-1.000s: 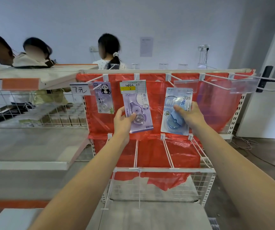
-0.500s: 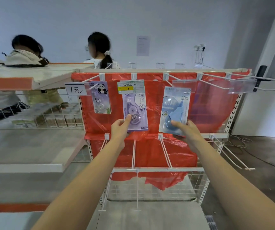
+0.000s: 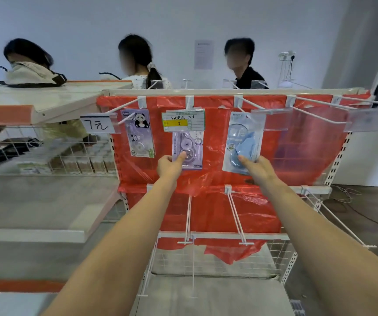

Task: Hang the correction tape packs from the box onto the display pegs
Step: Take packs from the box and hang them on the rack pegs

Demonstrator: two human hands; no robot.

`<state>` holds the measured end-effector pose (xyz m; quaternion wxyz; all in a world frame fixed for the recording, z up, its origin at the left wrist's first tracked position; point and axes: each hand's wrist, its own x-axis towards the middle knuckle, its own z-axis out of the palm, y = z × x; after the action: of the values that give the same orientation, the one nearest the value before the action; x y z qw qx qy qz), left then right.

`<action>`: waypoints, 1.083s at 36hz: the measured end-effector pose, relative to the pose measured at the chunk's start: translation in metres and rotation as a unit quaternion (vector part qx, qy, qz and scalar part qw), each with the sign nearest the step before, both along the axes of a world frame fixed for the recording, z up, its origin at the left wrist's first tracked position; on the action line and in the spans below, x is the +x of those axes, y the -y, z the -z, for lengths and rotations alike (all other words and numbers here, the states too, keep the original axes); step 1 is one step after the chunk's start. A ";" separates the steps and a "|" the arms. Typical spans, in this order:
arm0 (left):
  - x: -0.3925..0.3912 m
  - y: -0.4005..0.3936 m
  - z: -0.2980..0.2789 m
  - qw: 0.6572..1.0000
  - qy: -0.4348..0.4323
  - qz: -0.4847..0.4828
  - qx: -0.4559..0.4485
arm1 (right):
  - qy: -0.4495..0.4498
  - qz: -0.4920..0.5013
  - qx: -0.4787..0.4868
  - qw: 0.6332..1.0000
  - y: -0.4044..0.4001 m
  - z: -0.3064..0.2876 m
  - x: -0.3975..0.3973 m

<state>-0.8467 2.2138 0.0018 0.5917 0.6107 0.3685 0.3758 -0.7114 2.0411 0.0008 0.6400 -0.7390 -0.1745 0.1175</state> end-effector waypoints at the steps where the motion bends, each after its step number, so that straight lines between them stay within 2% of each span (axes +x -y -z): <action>1: 0.004 -0.003 0.000 1.000 -0.003 -0.007 0.003 | 0.003 -0.003 -0.007 1.000 -0.003 -0.001 0.004; 10: 0.020 -0.014 -0.015 0.997 -0.060 -0.029 0.032 | 0.011 0.012 -0.040 0.999 -0.022 -0.017 0.030; 23: 0.022 -0.006 -0.013 0.998 -0.062 -0.010 0.012 | -0.008 0.010 -0.048 0.999 -0.028 -0.015 0.030; 29: 0.013 -0.011 0.006 0.991 -0.127 -0.012 0.040 | 0.013 0.016 -0.102 0.995 -0.026 -0.002 0.021; 34: 0.002 -0.015 0.019 0.974 -0.200 0.020 0.108 | 0.066 0.038 -0.217 0.973 -0.024 0.017 0.017; 39: -0.014 -0.012 0.017 0.921 -0.291 0.109 0.233 | 0.114 0.048 -0.297 0.947 -0.017 0.022 -0.004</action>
<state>-0.8603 2.2260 -0.0153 0.3367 0.8503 0.3571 0.1900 -0.7157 2.0577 -0.0208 0.3718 -0.9118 -0.1678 0.0476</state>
